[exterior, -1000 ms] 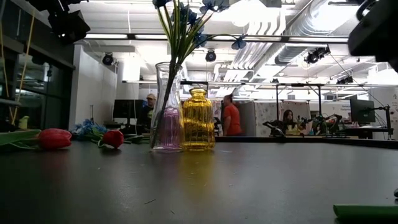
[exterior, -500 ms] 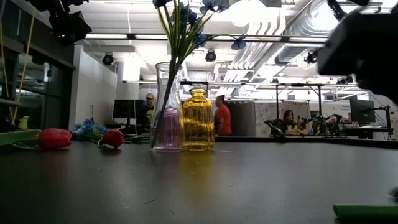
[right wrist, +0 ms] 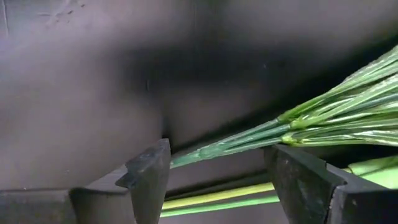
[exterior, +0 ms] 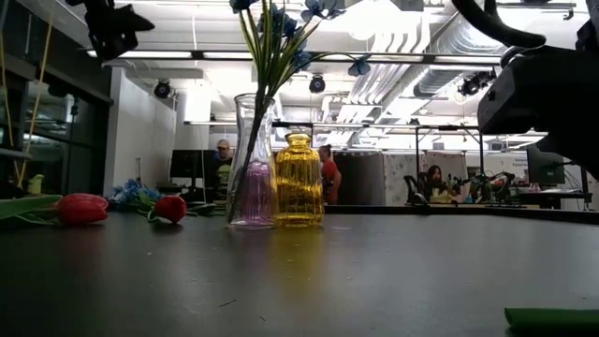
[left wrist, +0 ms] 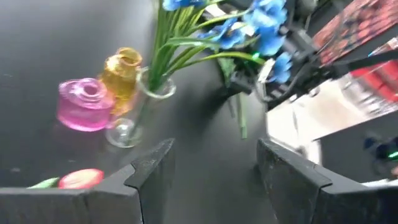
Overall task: Sort flowers into vase by color
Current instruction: Put the bottom blue flower into the transparent vase
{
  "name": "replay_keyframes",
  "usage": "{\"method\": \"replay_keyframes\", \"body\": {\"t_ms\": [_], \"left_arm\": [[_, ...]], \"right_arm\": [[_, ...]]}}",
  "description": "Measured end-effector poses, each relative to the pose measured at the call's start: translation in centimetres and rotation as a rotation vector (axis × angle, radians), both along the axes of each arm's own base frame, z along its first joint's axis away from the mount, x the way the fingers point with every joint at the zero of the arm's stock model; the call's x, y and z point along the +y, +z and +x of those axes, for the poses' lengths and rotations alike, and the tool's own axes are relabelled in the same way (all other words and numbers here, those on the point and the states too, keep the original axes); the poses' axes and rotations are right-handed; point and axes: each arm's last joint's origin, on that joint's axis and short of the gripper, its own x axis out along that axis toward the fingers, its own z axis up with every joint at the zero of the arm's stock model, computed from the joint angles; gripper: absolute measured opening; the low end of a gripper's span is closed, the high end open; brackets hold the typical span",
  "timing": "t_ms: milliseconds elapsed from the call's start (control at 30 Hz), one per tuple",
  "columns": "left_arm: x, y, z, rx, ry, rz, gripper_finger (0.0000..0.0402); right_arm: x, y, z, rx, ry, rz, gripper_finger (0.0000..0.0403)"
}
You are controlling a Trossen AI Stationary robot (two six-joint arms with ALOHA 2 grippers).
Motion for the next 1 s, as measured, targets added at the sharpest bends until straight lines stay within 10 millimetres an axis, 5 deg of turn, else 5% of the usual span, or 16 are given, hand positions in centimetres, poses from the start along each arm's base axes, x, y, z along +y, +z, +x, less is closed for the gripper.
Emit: {"method": "replay_keyframes", "body": {"t_ms": [567, 1000], "left_arm": [[0.3, 1.0, 0.5, -0.103, -0.005, -0.073, 0.0213], [0.8, 1.8, 3.6, -0.265, -0.115, -0.042, 0.0213]], "right_arm": [[0.0, 0.6, -0.4, 0.069, -0.011, -0.033, 0.025], [-0.8, 0.4, 0.2, 0.082, -0.042, -0.053, 0.025]]}}
